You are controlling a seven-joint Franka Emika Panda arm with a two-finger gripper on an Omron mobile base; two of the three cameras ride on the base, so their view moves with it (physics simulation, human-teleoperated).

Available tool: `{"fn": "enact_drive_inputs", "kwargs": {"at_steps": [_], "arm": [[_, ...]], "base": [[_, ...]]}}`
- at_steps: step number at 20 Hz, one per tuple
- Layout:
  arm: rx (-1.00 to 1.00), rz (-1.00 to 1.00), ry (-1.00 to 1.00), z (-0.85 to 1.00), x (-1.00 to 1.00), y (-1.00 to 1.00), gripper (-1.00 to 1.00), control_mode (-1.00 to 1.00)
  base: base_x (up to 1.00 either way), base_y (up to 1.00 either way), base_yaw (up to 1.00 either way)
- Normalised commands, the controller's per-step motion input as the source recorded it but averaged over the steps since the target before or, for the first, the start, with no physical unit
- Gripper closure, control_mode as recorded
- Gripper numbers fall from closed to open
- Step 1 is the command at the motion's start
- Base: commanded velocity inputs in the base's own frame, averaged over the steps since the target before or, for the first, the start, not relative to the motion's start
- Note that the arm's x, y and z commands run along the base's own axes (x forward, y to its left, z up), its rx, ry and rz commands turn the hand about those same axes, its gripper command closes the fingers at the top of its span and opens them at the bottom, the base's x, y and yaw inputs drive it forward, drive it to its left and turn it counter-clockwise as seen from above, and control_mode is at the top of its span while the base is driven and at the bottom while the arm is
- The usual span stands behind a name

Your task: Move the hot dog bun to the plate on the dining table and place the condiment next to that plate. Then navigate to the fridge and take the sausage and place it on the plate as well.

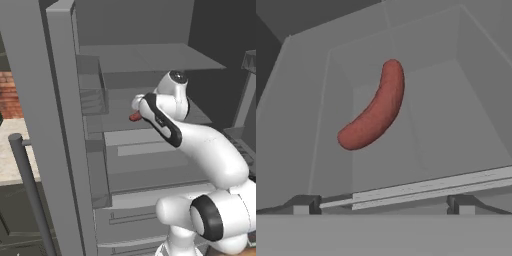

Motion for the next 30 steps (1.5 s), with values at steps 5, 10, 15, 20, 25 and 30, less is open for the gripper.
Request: {"fn": "enact_drive_inputs", "kwargs": {"at_steps": [5, 10, 15, 20, 25, 30], "arm": [[0.0, -0.03, -0.03, -0.18, 0.45, 0.1, -1.0, -1.0], [0.0, -0.06, -0.04, -0.33, 0.37, 0.22, -1.0, -1.0], [0.0, -0.08, -0.01, -0.21, 0.48, 0.15, -1.0, -1.0], [0.0, -0.09, -0.01, -0.15, 0.49, 0.03, -1.0, -1.0], [0.0, -0.09, 0.0, -0.23, 0.32, 0.0, -1.0, -1.0], [0.0, -0.08, 0.0, -0.35, 0.24, 0.0, -1.0, -1.0]], "base": [[0.0, 0.0, 0.0], [0.0, 0.0, 0.0], [0.0, 0.0, 0.0], [0.0, 0.0, 0.0], [0.0, 0.0, 0.0], [0.0, 0.0, 0.0]]}}
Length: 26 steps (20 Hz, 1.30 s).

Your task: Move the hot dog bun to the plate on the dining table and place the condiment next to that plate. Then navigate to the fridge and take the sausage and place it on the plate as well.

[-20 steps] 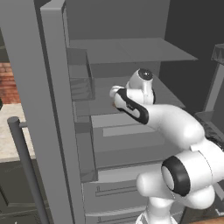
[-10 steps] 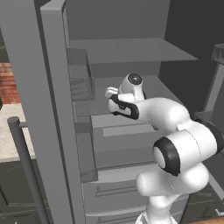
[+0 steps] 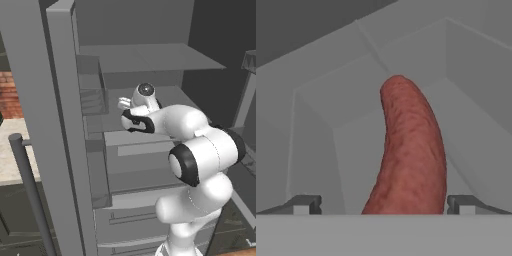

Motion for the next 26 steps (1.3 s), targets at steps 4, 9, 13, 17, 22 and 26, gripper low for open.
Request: {"fn": "enact_drive_inputs", "kwargs": {"at_steps": [4, 9, 13, 17, 22, 26], "arm": [[0.0, -0.05, 0.0, -0.29, 0.01, -0.01, 1.0, -1.0], [0.0, 0.0, 0.0, -0.14, -0.39, -0.26, 1.0, -1.0], [0.0, 0.03, 0.0, 0.01, -0.41, -0.13, 1.0, -1.0], [0.0, 0.1, -0.01, 0.27, -0.9, -0.11, 1.0, -1.0], [0.0, 0.11, 0.0, 0.77, -1.0, -0.1, 1.0, -1.0], [0.0, 0.1, 0.0, 0.94, -1.0, -0.11, 1.0, -1.0]], "base": [[0.0, 0.0, 0.0], [0.0, 0.0, 0.0], [0.0, 0.0, 0.0], [0.0, 0.0, 0.0], [0.0, 0.0, 0.0], [0.0, 0.0, 0.0]]}}
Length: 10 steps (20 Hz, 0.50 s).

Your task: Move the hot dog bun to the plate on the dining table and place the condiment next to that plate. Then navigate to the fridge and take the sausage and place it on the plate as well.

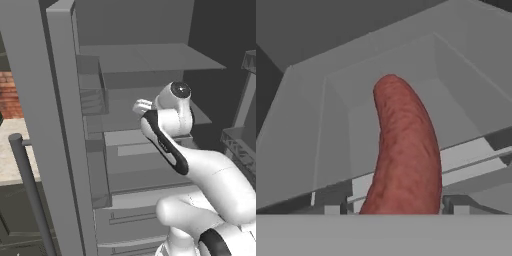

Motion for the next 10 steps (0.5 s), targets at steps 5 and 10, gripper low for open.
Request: {"fn": "enact_drive_inputs", "kwargs": {"at_steps": [5, 10], "arm": [[0.0, 0.09, 0.03, 0.52, -1.0, -0.17, 1.0, -1.0], [-0.01, 0.06, 0.17, 0.08, -1.0, -0.13, 1.0, -1.0]], "base": [[0.0, 0.0, 0.0], [0.0, 0.0, 0.0]]}}
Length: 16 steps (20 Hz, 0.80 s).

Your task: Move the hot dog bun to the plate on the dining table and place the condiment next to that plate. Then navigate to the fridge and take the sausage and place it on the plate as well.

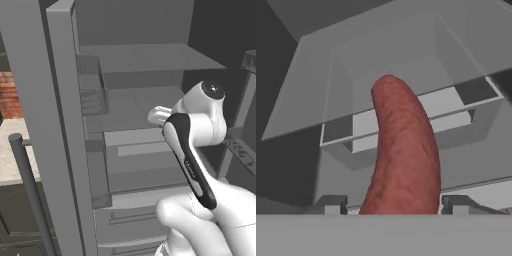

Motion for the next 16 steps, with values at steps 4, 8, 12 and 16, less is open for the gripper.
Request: {"fn": "enact_drive_inputs", "kwargs": {"at_steps": [4, 8, 12, 16], "arm": [[-0.03, 0.04, 0.35, 0.05, -1.0, -0.22, 1.0, -1.0], [-0.11, 0.02, 0.43, 0.0, -0.74, -0.11, 1.0, -1.0], [-0.16, 0.0, 0.37, -0.04, -0.36, 0.0, 1.0, -1.0], [-0.01, 0.0, 0.2, -0.02, -0.12, 0.0, 1.0, -1.0]], "base": [[0.0, 0.0, 0.0], [0.0, 0.0, 0.0], [0.0, 0.0, 0.0], [0.0, 0.0, 0.0]]}}
